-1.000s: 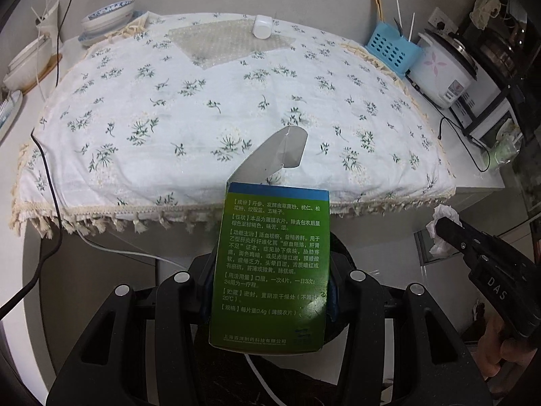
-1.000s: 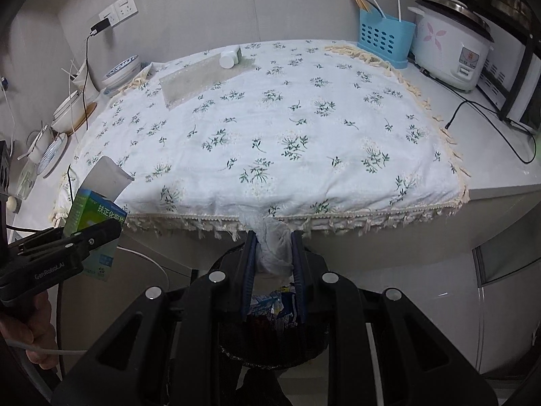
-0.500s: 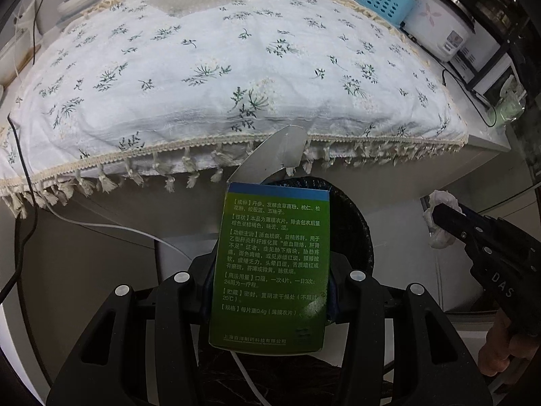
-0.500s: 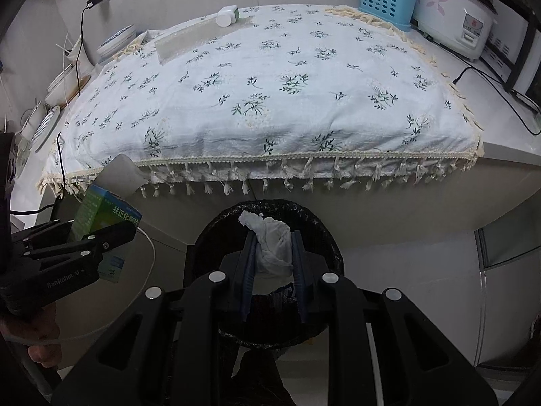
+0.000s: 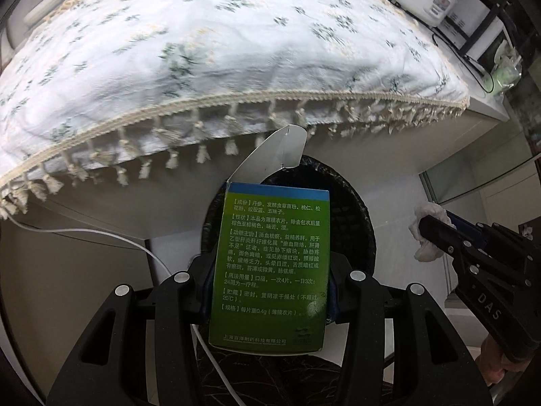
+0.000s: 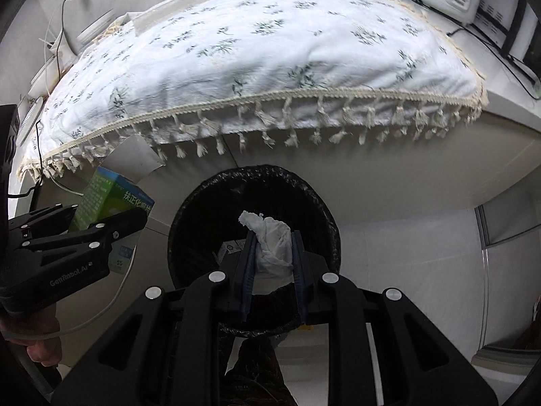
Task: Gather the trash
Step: 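Open the left gripper over the bin while the right gripper releases the tissue, then move both grippers back up over the table toward the bubble wrap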
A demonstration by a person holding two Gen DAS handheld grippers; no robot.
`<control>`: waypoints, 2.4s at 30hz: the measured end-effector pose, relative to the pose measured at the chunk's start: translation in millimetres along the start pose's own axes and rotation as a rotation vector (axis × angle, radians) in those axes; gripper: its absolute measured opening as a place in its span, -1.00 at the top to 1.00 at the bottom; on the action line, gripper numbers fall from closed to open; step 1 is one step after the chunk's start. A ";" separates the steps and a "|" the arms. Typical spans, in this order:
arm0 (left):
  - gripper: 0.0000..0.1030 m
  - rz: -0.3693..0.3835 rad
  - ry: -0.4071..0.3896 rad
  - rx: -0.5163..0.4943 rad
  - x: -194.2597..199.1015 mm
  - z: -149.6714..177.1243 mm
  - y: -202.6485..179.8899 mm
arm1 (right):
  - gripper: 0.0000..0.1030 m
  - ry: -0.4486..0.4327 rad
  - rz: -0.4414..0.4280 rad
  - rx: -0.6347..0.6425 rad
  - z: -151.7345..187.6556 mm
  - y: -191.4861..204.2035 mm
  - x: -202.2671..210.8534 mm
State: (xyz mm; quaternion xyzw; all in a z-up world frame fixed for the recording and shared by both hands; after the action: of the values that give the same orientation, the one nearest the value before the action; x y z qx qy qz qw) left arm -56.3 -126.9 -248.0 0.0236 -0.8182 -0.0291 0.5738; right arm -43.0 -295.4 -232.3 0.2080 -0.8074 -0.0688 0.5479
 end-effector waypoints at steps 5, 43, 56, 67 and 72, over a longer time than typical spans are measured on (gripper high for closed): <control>0.09 0.009 0.002 -0.025 -9.5 -0.7 -18.4 | 0.63 0.000 0.016 -0.022 5.8 -12.1 3.5; -0.88 -0.098 -0.093 0.163 20.6 -2.4 57.9 | 0.58 0.049 -0.041 0.053 -23.9 9.6 -43.3; -0.88 -0.126 -0.073 0.199 13.9 -5.2 69.6 | -0.01 0.025 -0.025 0.107 -39.8 19.8 -46.8; -0.88 -0.121 -0.080 0.209 17.9 -15.9 69.2 | -0.58 -0.031 -0.011 0.144 -55.6 18.4 -25.0; -0.88 -0.123 -0.083 0.221 24.1 -19.3 69.1 | -0.73 -0.072 -0.013 0.142 -63.5 22.3 -11.5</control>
State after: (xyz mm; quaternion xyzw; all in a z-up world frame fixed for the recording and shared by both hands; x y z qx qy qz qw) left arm -46.8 -60.1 -213.7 0.1355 -0.8363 0.0254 0.5306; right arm 12.8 -263.1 -209.8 0.2490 -0.8281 -0.0222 0.5017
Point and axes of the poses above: each gripper's, at about its wrist camera, not at the fingertips, and x roughly against the way its jaws point, y to its left, z to its underside, the point moved 6 cm from there along -x, roughly the way its jaws point, and after that the axes turned 13 degrees about -z, right-handed, at the moved point
